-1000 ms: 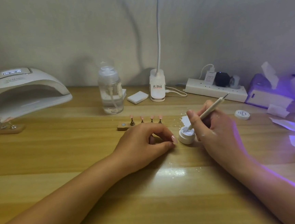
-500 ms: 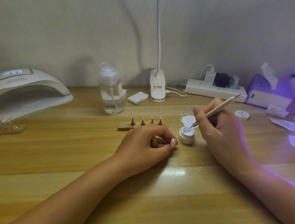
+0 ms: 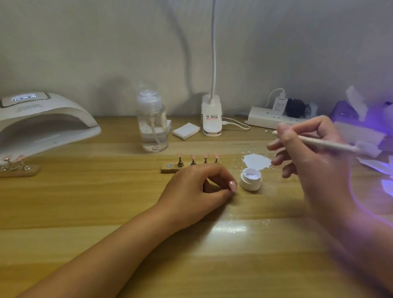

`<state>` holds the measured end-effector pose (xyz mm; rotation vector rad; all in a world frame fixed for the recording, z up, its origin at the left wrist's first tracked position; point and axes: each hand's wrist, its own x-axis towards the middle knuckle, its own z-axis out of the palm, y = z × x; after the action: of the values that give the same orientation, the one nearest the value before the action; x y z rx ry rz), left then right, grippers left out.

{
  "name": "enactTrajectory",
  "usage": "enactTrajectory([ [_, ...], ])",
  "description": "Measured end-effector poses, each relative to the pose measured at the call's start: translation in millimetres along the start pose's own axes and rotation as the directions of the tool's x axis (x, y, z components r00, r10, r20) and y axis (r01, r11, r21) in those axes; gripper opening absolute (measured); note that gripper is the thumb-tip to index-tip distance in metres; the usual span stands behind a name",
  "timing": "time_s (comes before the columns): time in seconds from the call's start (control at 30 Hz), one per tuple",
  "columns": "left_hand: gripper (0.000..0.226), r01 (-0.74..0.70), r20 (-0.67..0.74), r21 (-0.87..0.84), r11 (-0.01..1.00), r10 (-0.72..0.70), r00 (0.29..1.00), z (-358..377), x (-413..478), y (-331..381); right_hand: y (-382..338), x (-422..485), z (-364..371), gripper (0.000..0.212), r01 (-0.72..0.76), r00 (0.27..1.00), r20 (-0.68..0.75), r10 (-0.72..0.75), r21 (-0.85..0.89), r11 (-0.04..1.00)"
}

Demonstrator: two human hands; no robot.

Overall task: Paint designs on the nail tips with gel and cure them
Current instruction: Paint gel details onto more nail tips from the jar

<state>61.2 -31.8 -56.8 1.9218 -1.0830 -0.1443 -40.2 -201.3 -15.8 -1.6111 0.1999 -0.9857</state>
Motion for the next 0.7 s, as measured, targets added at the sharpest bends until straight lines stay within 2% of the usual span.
enactTrajectory([
  [0.1,0.011,0.007,0.002,0.002,1.0,-0.007,1.0,0.4,0.1,0.2,0.3,-11.1,6.4,0.02,-0.32,0.946,0.009,0.323,0.176,0.931],
  [0.17,0.011,0.008,-0.001,0.001,1.0,-0.008,1.0,0.5,0.3,0.0,7.2,-25.4,12.6,0.017,-0.444,0.895,0.044,0.444,0.179,0.878],
  [0.3,0.008,-0.014,-0.001,0.01,1.0,0.014,1.0,0.8,1.1,-0.4,10.7,-35.4,20.7,0.033,-0.412,0.911,0.06,0.408,0.097,0.906],
  [0.4,0.006,-0.04,-0.009,0.006,0.999,0.04,0.999,1.0,1.9,-0.3,12.1,-31.6,24.8,0.036,-0.397,0.915,0.082,0.394,0.029,0.917],
  [0.57,0.009,-0.085,-0.016,0.057,0.995,0.086,0.996,2.0,1.5,1.9,15.3,-33.2,25.7,0.02,-0.356,0.928,0.098,0.359,-0.042,0.934],
  [0.7,0.009,-0.099,-0.021,0.073,0.992,0.101,0.995,1.4,1.8,3.1,16.0,-33.8,25.5,0.018,-0.351,0.929,0.114,0.353,-0.038,0.935],
])
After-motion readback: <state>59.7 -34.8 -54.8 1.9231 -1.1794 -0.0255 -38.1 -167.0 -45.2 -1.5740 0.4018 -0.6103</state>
